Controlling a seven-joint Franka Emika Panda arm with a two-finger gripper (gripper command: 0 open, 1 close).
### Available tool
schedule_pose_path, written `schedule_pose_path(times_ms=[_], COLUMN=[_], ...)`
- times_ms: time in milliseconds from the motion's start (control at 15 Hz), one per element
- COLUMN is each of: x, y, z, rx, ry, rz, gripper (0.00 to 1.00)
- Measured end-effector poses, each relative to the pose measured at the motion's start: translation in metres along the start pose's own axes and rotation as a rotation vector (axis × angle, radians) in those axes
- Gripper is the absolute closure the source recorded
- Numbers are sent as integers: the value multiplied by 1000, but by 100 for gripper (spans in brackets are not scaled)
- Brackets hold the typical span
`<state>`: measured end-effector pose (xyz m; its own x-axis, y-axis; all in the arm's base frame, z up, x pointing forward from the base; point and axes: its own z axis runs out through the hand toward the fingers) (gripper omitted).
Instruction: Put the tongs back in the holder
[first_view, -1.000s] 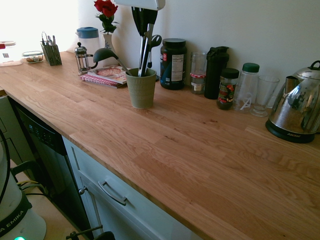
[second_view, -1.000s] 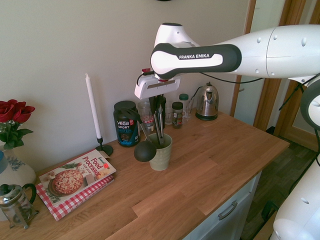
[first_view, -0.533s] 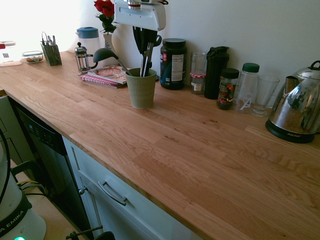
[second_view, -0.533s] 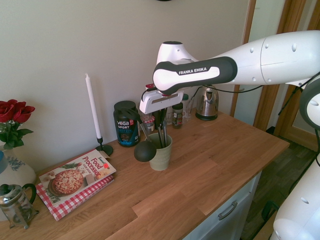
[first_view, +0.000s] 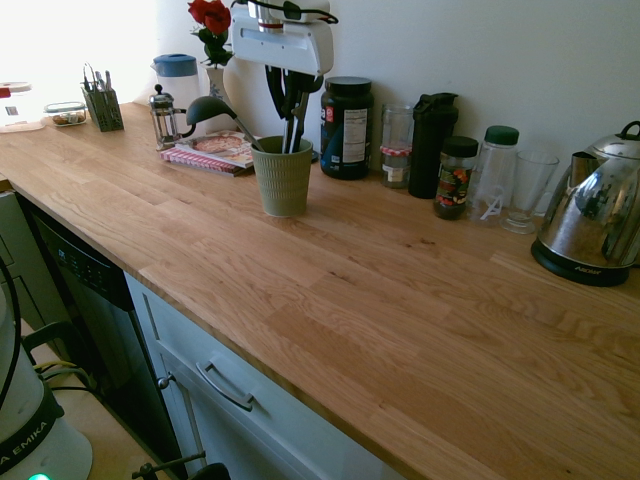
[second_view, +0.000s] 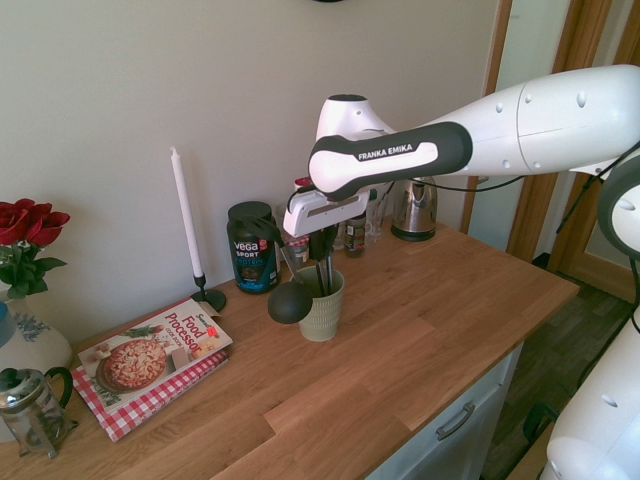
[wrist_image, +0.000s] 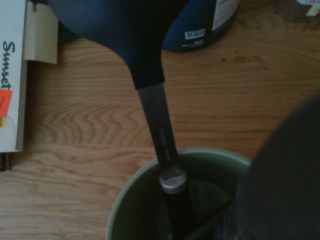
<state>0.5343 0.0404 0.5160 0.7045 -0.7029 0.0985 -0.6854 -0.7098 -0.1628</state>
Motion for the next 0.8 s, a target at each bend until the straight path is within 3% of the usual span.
schedule_pose_path(times_ms=[333,533,800], x=[-14,-28,-32], y=[15,48,117], z=[-46,-85,-56], rx=[3,-67,-139], ry=[14,11,-57], rz=[-18,-8,-15], gripper=[0,0,0])
